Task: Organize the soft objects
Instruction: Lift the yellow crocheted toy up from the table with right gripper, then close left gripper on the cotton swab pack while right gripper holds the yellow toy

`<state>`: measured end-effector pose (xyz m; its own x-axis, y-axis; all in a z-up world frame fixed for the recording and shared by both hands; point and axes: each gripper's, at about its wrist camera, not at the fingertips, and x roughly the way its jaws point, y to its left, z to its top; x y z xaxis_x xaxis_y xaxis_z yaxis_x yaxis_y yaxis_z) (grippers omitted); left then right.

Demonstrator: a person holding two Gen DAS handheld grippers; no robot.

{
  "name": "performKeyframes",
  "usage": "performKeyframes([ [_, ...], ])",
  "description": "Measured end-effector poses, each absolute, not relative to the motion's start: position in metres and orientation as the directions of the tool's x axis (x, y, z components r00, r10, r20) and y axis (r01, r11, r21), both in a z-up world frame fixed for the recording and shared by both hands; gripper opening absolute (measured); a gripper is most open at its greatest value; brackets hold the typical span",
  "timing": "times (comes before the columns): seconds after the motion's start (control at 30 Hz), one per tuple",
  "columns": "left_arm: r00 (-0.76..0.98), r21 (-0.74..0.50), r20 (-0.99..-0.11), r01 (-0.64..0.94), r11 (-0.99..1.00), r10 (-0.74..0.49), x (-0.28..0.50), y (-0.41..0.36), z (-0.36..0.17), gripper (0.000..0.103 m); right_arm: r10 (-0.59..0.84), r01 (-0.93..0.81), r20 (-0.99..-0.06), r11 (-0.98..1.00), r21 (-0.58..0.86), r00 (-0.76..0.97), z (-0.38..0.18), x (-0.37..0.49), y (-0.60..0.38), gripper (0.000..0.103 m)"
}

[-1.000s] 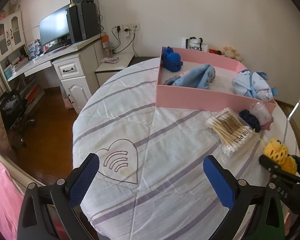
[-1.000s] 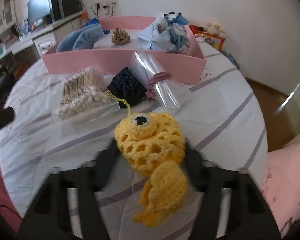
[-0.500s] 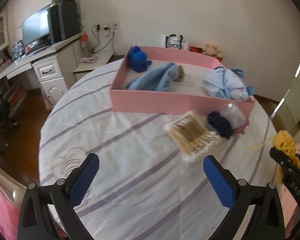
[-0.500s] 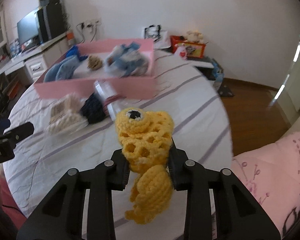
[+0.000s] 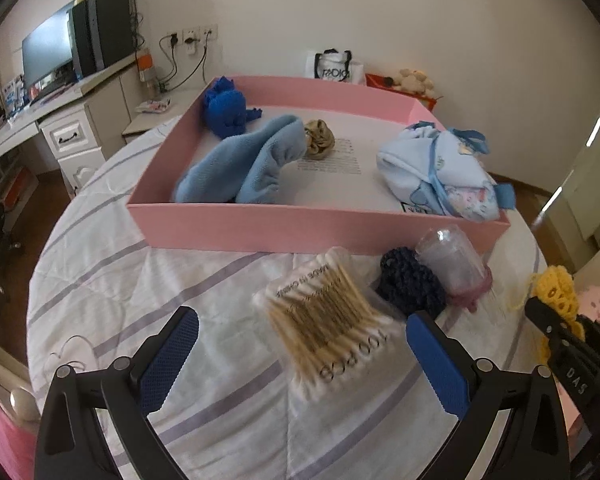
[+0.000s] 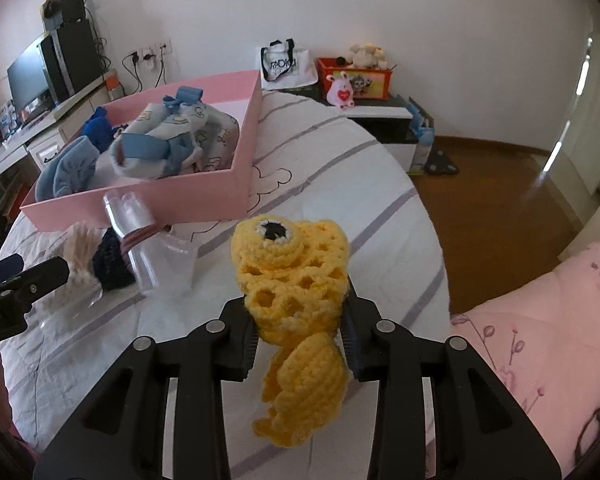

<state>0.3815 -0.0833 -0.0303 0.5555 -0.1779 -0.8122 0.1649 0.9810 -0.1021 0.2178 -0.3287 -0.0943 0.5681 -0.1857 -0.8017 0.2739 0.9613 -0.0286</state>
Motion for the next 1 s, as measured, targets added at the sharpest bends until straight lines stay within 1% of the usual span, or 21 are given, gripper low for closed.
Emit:
performKeyframes([
  [0.2,0.519,-0.097,-0.839,0.157,0.983,-0.166,0.407,-0.096,-0.045,0.103,-0.163,0.267,-0.817,0.964,-0.011,0.553,-0.106,0.237,-0.335,0.033],
  [0.33,0.483,-0.118,-0.858,0.152,0.981,-0.178,0.418,-0.098,-0.058,0.103,-0.166,0.266,-0.823,0.964,-0.02,0.543,-0.113,0.244,-0.335,0.035],
  [0.4,0.491,-0.134,-0.85,0.149,0.98,-0.191,0.42,-0.096,-0.061,0.103,-0.171,0.265,-0.823,0.964,-0.026,0.542,-0.114,0.247,-0.335,0.036],
  [0.43,0.497,-0.143,-0.844,0.151,0.978,-0.2,0.42,-0.095,-0.061,0.101,-0.171,0.264,-0.822,0.964,-0.026,0.543,-0.115,0.247,-0.335,0.037],
  [0.5,0.505,-0.154,-0.836,0.159,0.975,-0.214,0.419,-0.092,-0.06,0.093,-0.17,0.265,-0.823,0.964,-0.025,0.542,-0.115,0.248,-0.335,0.037],
  [0.53,0.506,-0.16,-0.833,0.163,0.974,-0.221,0.419,-0.089,-0.061,0.083,-0.171,0.266,-0.823,0.964,-0.025,0.542,-0.115,0.248,-0.335,0.037],
  [0.57,0.508,-0.164,-0.832,0.162,0.973,-0.225,0.419,-0.087,-0.061,0.077,-0.173,0.266,-0.823,0.963,-0.027,0.54,-0.115,0.248,-0.335,0.037],
  [0.67,0.511,-0.158,-0.83,0.164,0.974,-0.221,0.415,-0.08,-0.06,0.069,-0.18,0.269,-0.823,0.962,-0.034,0.538,-0.115,0.247,-0.334,0.037],
  [0.83,0.513,-0.156,-0.829,0.171,0.973,-0.223,0.409,-0.072,-0.058,0.064,-0.191,0.278,-0.824,0.96,-0.043,0.534,-0.114,0.246,-0.329,0.037],
  [1.0,0.516,-0.156,-0.827,0.167,0.974,-0.221,0.398,-0.068,-0.053,0.063,-0.181,0.275,-0.824,0.961,-0.032,0.537,-0.109,0.242,-0.324,0.035],
])
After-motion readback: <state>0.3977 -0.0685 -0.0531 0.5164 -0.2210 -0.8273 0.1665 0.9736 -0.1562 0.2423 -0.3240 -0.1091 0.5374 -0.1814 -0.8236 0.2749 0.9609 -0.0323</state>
